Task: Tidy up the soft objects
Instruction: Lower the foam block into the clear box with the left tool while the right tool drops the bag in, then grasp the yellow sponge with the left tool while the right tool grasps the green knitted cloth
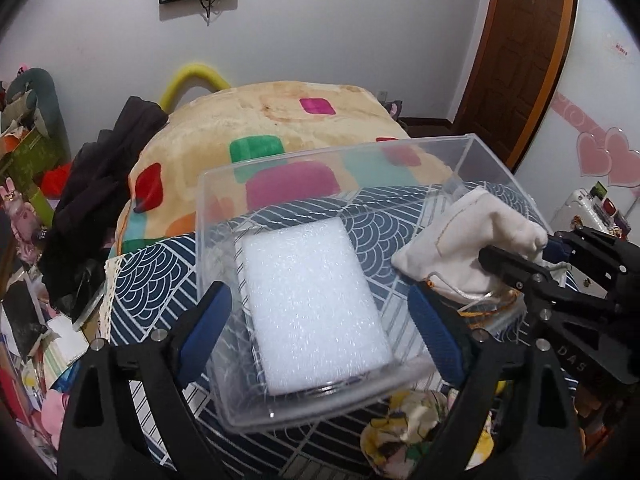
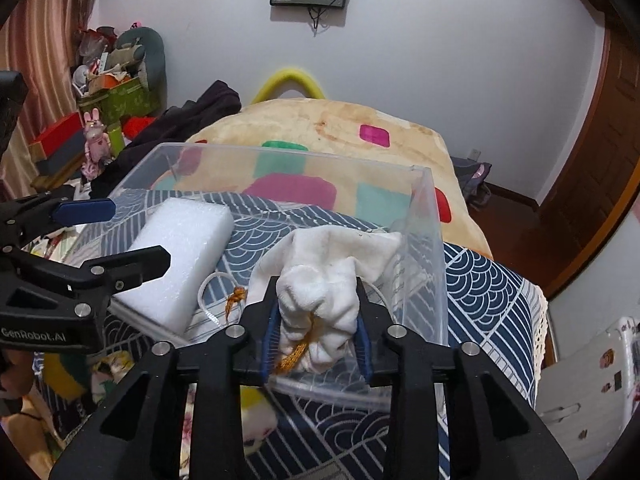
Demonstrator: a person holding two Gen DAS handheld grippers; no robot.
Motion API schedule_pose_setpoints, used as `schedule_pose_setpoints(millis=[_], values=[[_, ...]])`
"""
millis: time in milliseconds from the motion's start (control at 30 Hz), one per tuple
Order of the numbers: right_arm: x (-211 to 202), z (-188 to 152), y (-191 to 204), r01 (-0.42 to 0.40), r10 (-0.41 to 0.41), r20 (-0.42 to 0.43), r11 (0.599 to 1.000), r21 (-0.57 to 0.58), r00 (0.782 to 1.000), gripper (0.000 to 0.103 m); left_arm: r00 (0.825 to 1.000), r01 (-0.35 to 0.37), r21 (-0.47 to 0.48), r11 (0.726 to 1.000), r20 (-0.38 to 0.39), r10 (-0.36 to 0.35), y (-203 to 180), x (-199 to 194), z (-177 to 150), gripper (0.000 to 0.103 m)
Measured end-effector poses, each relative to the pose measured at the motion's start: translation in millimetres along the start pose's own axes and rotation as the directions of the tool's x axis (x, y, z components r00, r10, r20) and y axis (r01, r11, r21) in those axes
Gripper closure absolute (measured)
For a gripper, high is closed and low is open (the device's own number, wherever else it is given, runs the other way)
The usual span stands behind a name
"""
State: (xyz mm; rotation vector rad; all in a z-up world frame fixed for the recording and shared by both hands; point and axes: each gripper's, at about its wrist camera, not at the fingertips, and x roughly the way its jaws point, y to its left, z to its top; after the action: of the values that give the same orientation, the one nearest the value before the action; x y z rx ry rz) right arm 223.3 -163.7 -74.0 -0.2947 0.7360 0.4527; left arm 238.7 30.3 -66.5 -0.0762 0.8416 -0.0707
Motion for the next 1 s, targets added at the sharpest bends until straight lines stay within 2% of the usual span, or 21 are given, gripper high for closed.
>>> schedule_pose_setpoints(millis=[200,300,433,533,633,767,900,1000], values=[[-33.4,3.8,-4.0,0.004,-0.005,0.088,1.0,0.005,0.996,0.057,0.999,-0.005,0.021,1.0,0.046,0.004,-1.4,-27.9,-5.5,0.012],[-52.5,6.6,-3.3,-0.005,0.002,0.141,1.0,0.019,0.99,0.052,0.994,-0.025,0.041,0.999,0.112,0.021,-5.1,-52.0,-9.0,0.005],[-75.5,3.8,-1.9,-0.017,0.008,0.208,0.999,0.038,0.978,0.04,0.977,-0.052,0.061,0.997,0.211,0.038,-10.9,-88.8,-19.2,0.001],[-89.9,-5.2,0.0,-0.011,0.0,0.245,0.999,0.043,0.969,0.033,0.971,-0.05,0.062,0.997,0.238,0.034,-11.3,-105.4,-28.8,0.0],[-97.4,-19.0,3.2,0.02,-0.031,0.264,0.999,0.047,0.964,0.027,0.973,-0.039,0.05,0.998,0.23,0.027,-6.5,-111.6,-42.1,0.0],[-95.2,-40.3,1.3,0.021,-0.038,0.24,0.997,0.072,0.97,0.024,0.979,-0.04,0.023,0.999,0.201,0.035,1.3,-108.3,-61.6,0.0],[-83.2,-65.1,1.4,0.048,-0.064,0.173,0.994,0.094,0.983,0.024,0.985,-0.036,-0.014,0.999,0.166,0.038,8.8,-99.1,-84.3,0.0],[-69.3,-87.0,1.4,0.025,-0.037,0.097,0.992,0.125,0.995,0.024,0.985,-0.043,-0.035,0.998,0.166,0.048,12.8,-93.8,-102.3,0.0]])
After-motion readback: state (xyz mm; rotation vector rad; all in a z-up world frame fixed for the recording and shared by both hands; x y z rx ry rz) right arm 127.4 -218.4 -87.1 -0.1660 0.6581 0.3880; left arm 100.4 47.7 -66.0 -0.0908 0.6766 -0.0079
